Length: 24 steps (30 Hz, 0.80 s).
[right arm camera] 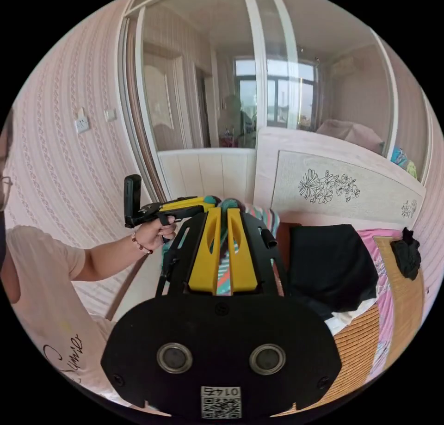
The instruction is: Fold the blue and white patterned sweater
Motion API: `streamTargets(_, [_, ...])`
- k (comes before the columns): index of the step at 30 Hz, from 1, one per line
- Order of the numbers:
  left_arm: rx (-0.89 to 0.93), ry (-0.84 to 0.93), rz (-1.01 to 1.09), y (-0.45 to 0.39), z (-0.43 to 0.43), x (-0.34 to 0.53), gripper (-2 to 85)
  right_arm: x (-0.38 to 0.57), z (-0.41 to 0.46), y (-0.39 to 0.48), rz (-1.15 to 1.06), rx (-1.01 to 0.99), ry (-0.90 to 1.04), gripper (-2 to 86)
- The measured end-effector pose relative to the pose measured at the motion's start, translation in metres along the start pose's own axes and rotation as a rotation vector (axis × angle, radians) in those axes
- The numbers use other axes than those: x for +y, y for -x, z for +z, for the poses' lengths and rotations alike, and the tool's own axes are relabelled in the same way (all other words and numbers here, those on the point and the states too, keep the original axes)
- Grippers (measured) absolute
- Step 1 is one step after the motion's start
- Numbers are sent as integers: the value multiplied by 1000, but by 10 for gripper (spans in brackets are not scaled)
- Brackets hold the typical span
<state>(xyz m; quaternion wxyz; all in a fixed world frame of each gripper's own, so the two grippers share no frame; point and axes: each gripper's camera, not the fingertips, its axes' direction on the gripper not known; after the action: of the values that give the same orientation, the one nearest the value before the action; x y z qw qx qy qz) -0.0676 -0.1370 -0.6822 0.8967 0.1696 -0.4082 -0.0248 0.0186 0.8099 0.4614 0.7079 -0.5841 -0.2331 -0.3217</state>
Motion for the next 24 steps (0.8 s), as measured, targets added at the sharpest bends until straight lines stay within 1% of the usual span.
streamTargets(2, [53,-18,43,-30,-22,-8,51,24,-76,-5,43,-22,-128,12])
streamTargets(3, [87,-32,89,-57,-35,-14,51,32,-98,-6,55,-17,-167,12])
streamTargets(5, [146,-63,160,-105,-52,-22,51,77,-196,-8,100,43,-321,12])
streamTargets(6, [205,-100,193,-140,-61,-26,52,90,-222,-7,110,67,-351,12])
streamTargets(7, [279,-142,219,-177,-68,-30,51,120,-271,-2,123,128,-405,13])
streamTargets(8, [319,-163,235,-196,-69,-31,51,152,-316,8,136,211,-435,13])
streamTargets(9, [394,-199,257,-235,-70,-32,52,167,-337,13,151,254,-441,14])
streamTargets(10, [470,-222,270,-274,-64,-29,52,200,-375,21,210,317,-443,14])
streamTargets(11, [504,-226,273,-294,-59,-26,53,235,-406,25,307,353,-433,15])
streamTargets(12, [572,-211,271,-332,-44,-17,53,253,-419,26,364,369,-419,16])
streamTargets(13, [641,-168,266,-368,-22,-3,53,290,-439,25,483,404,-364,17])
streamTargets(14, [671,-137,260,-386,-8,7,53,330,-451,23,618,478,-288,18])
streamTargets(15, [715,-60,261,-420,23,35,53,351,-454,21,702,523,-243,18])
streamTargets(16, [730,31,279,-454,57,72,53,393,-455,17,850,627,-138,20])
streamTargets(17, [728,82,290,-470,76,95,52,433,-448,10,953,733,-33,21])
streamTargets(18, [717,207,313,-500,118,149,52,453,-444,6,997,768,10,22])
streamTargets(19, [705,354,317,-526,164,213,51,492,-436,-8,1138,797,83,23])
streamTargets(20, [694,433,318,-537,188,249,51,526,-433,-22,1273,766,106,25])
streamTargets(21, [662,617,291,-553,236,324,51,539,-432,-28,1329,750,110,26])
streamTargets(22, [644,758,279,-565,268,393,51,557,-437,-32,1438,790,91,29])
streamTargets(23, [624,770,263,-567,273,417,51,564,-446,-34,1509,850,115,33])
streamTargets(24, [597,791,267,-572,278,450,51,566,-452,-33,1533,882,117,35])
